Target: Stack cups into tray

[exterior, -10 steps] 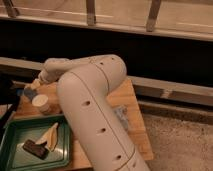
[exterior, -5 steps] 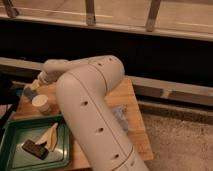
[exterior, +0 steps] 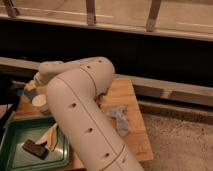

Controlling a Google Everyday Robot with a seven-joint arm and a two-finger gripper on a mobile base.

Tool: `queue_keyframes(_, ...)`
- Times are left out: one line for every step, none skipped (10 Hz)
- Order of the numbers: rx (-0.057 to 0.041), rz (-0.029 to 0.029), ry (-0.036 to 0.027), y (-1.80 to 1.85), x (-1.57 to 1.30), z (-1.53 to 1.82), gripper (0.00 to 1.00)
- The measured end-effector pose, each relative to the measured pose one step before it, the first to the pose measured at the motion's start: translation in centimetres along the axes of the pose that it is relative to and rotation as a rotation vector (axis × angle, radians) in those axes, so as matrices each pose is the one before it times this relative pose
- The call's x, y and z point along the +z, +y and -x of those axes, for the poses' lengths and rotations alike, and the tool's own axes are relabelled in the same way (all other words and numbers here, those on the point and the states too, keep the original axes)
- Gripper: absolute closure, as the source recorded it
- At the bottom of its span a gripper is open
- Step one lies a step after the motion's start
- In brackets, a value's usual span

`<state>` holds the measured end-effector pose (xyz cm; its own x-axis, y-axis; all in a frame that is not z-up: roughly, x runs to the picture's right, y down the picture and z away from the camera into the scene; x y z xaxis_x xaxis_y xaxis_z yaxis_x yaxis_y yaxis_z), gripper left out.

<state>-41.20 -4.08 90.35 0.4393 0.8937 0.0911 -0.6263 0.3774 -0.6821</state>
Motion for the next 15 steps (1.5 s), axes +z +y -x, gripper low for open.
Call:
queue_keyframes(0.00175, -0.00245, 0.00915, 0.090, 0.507, -0.421, 0.30)
queue_keyframes(0.00089, -0.00113, 0.00703, 0.062, 0.406, -0.289, 0.30)
queue_keyframes(0.00287, -0.00072, 0.00734, -0.045, 0.480, -0.284, 0.30)
queue_keyframes(0.00528, 0.00226, 0.00479, -0.022, 0.550, -0.155, 0.30)
queue_keyframes(0.00676, 0.00528, 0.00171, 0.033, 0.532, 0.009, 0.30)
queue_keyframes(0.00492, 0.00527, 0.00015, 0.095, 0.373, 0.081, 0.30)
queue_keyframes(0.00455, 0.00737, 0.00021, 0.165, 0.429, 0.062, 0.30)
queue_keyframes(0.00633, 0.00867, -0.00040, 0.192, 0.458, 0.065, 0.30)
queue_keyframes(0.00683, 0.00734, 0.00144, 0.130, 0.467, -0.060, 0.30)
queue_keyframes(0.00675, 0.00555, 0.00050, 0.040, 0.363, -0.009, 0.30)
queue_keyframes(0.00870, 0.00710, 0.00281, -0.003, 0.563, -0.080, 0.30)
queue_keyframes(0.00323, 0.00769, 0.00179, 0.116, 0.371, 0.028, 0.31)
queue_keyframes(0.00205, 0.00831, 0.00244, 0.184, 0.321, -0.020, 0.36)
queue_keyframes(0.00366, 0.01324, 0.00002, 0.319, 0.302, 0.019, 0.46)
queue_keyframes(0.00456, 0.01222, 0.00132, 0.105, 0.130, -0.156, 0.58)
